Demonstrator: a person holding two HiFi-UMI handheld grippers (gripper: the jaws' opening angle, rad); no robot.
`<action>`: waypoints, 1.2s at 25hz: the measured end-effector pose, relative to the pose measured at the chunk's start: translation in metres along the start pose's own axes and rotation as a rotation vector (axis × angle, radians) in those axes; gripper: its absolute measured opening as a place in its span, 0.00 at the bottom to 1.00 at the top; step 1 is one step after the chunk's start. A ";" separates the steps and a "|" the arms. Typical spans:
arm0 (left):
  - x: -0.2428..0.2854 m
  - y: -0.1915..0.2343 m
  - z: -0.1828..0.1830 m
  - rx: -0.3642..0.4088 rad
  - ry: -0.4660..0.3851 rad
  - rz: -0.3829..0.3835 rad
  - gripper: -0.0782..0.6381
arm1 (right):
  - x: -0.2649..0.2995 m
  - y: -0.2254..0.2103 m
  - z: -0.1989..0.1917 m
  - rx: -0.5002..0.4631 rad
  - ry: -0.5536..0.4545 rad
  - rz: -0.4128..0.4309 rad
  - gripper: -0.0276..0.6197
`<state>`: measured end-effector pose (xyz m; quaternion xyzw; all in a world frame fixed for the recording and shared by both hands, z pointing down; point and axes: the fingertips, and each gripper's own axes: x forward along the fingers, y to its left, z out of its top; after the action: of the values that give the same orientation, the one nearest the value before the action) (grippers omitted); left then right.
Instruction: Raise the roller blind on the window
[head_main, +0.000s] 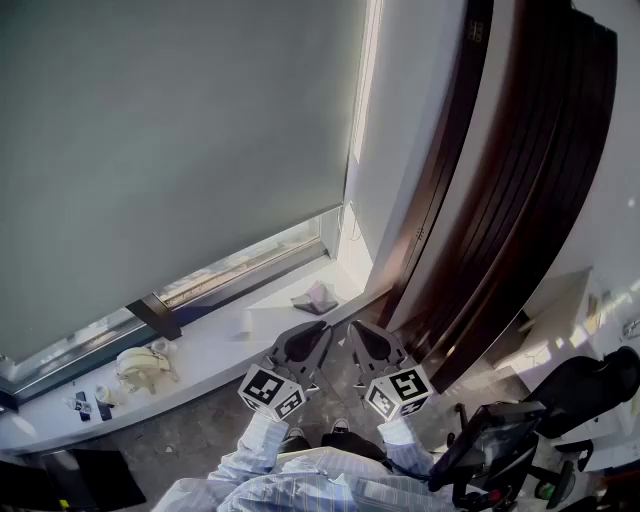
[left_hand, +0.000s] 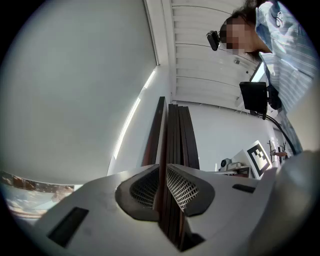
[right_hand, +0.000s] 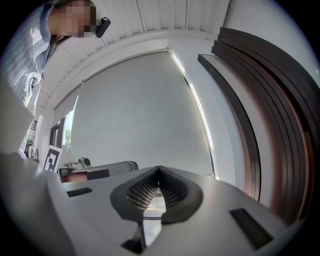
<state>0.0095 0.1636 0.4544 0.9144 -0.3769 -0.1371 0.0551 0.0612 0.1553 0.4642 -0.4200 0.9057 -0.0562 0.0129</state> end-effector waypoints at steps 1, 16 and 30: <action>0.000 0.000 -0.001 -0.003 0.002 0.002 0.18 | 0.000 -0.002 -0.002 -0.004 0.005 -0.003 0.05; 0.043 0.000 -0.016 -0.016 0.023 0.011 0.18 | -0.003 -0.049 0.004 0.017 -0.010 -0.004 0.05; 0.099 0.036 -0.030 0.020 0.072 0.069 0.18 | 0.019 -0.101 -0.004 0.005 -0.015 0.093 0.05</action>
<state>0.0609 0.0681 0.4693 0.9057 -0.4072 -0.0984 0.0642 0.1253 0.0758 0.4799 -0.3776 0.9241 -0.0546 0.0231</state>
